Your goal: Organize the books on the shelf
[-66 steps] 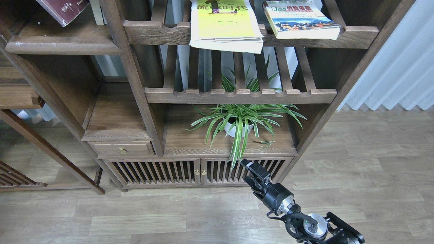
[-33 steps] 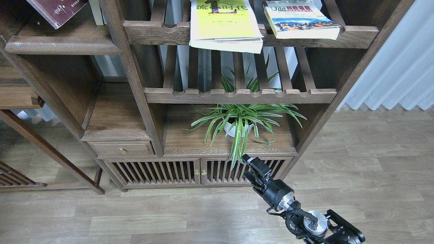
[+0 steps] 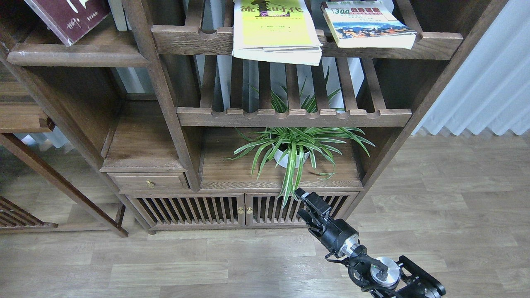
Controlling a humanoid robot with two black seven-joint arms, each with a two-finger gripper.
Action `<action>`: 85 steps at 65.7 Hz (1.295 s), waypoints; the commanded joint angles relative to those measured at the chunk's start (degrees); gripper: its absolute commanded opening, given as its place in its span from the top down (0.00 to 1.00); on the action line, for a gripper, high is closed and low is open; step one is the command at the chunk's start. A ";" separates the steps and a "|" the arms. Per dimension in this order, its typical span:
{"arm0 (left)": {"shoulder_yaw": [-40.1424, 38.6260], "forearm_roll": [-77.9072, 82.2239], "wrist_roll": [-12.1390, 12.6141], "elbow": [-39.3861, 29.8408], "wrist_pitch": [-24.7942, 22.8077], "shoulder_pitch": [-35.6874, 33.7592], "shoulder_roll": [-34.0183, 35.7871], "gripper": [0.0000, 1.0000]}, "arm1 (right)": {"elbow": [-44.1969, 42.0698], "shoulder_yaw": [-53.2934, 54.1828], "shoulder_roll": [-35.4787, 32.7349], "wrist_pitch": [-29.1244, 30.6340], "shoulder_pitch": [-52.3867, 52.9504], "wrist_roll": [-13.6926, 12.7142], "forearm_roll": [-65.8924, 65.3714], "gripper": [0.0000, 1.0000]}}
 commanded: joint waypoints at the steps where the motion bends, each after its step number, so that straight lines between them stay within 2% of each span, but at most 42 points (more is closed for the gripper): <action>1: -0.48 -0.13 0.02 -1.39 0.00 -0.54 0.61 0.01 | -0.03 0.02 0.00 0.00 -0.07 0.00 0.00 0.01; 20: -5.14 -0.22 0.02 -2.45 0.00 -3.79 2.28 0.01 | -0.03 0.02 0.00 0.00 -0.24 0.09 0.00 0.01; 46: -5.32 -0.22 0.02 -3.06 0.00 -11.27 2.45 0.00 | -0.03 0.02 0.00 0.00 -0.42 0.09 0.00 0.01; 62: -5.32 -0.31 0.02 -7.81 0.00 -11.18 2.81 0.00 | -0.03 0.11 0.00 0.00 -0.42 0.09 0.00 0.01; 85: -4.70 -0.31 0.02 -8.07 0.00 -9.69 5.71 0.00 | -0.03 0.02 0.00 0.00 -0.42 0.09 0.00 0.01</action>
